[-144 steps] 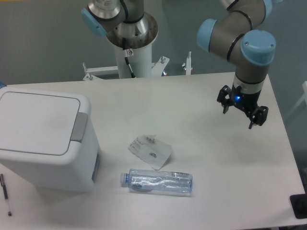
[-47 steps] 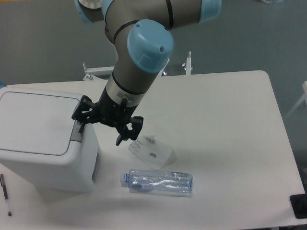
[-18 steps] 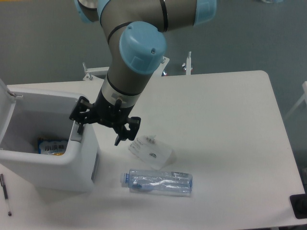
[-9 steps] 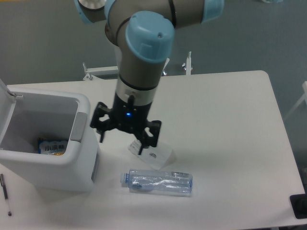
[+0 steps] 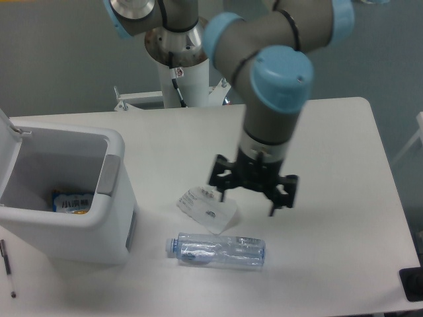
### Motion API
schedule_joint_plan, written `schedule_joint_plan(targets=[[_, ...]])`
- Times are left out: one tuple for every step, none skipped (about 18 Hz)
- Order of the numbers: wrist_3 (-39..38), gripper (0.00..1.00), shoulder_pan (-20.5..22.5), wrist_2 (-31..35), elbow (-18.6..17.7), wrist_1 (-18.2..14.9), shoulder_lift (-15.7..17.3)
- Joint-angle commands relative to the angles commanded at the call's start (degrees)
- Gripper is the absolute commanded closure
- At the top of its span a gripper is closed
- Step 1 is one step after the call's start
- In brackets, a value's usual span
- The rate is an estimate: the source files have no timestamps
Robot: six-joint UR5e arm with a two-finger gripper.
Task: Open the trash can
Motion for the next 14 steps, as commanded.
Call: schedule_joint_plan(targets=[[1.66, 0.0, 0.97, 0.17, 0.26, 0.97, -0.53], [3.77, 0.0, 2.02, 0.26, 0.35, 1.76, -0.88], [5.79, 0.0, 2.99, 0.35, 0.44, 1.94, -1.15], [7.73, 0.0, 4.13, 0.35, 0.36, 2.03, -1.32], [10.09, 0.0, 4.67, 0.44, 0.35, 2.03, -1.33], [12.38, 0.0, 4.67, 0.44, 0.27, 2.03, -1.33], [13.62, 0.0, 4.58, 0.53, 0.18, 2.03, -1.24], [13.89, 0.0, 4.41, 0.53, 0.09, 2.12, -1.41], [13.98, 0.0, 4.41, 0.53, 0.09, 2.2, -1.5], [13.99, 0.0, 4.32, 0.62, 0.09, 2.29, -1.59], [14.25, 0.0, 4.32, 0.62, 0.09, 2.29, -1.59], [14.68, 0.0, 4.32, 0.62, -0.26, 2.38, -1.5], [15.04, 0.0, 4.32, 0.7, -0.52, 2.29, -1.42], [15.04, 0.0, 4.32, 0.7, -0.87, 2.29, -1.41]])
